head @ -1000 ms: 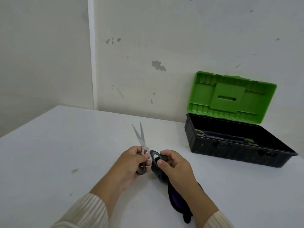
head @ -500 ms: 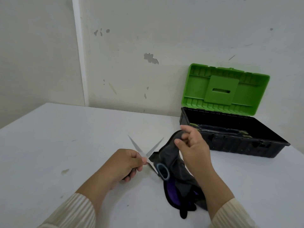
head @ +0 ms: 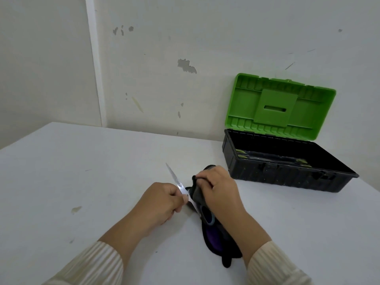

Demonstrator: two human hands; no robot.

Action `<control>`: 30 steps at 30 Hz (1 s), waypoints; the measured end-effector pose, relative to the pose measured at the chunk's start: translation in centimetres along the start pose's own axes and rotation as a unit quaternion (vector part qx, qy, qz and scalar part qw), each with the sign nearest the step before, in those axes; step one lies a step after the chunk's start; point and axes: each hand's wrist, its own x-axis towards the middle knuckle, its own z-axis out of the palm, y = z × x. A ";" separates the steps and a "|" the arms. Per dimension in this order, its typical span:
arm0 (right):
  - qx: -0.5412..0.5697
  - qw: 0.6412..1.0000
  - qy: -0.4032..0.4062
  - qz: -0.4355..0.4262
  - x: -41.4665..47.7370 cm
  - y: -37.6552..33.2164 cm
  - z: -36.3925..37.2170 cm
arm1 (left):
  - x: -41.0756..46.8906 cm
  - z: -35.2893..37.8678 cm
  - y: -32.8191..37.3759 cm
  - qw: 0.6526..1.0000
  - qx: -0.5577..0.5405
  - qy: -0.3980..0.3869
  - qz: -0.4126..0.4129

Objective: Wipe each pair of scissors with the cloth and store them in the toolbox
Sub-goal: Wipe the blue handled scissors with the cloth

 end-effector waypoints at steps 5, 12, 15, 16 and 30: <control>0.039 0.996 -0.080 0.003 -1.0 -1.1 0.4 | -0.1 0.0 0.1 1.000 -0.003 0.005 0.002; 0.056 0.970 0.129 0.196 0.7 3.8 -3.1 | -0.2 -0.5 0.5 0.999 -0.024 -0.020 -0.009; 0.108 0.972 0.143 0.156 0.2 2.2 -3.9 | -0.1 -0.7 0.5 0.999 -0.026 -0.009 -0.018; 0.101 0.982 0.110 0.113 -0.1 1.3 -3.5 | -0.1 -0.6 0.4 0.999 -0.025 -0.006 -0.019; 0.054 0.995 -0.048 0.071 -0.2 -0.7 -1.1 | -0.2 -0.1 0.2 1.000 -0.010 0.005 -0.014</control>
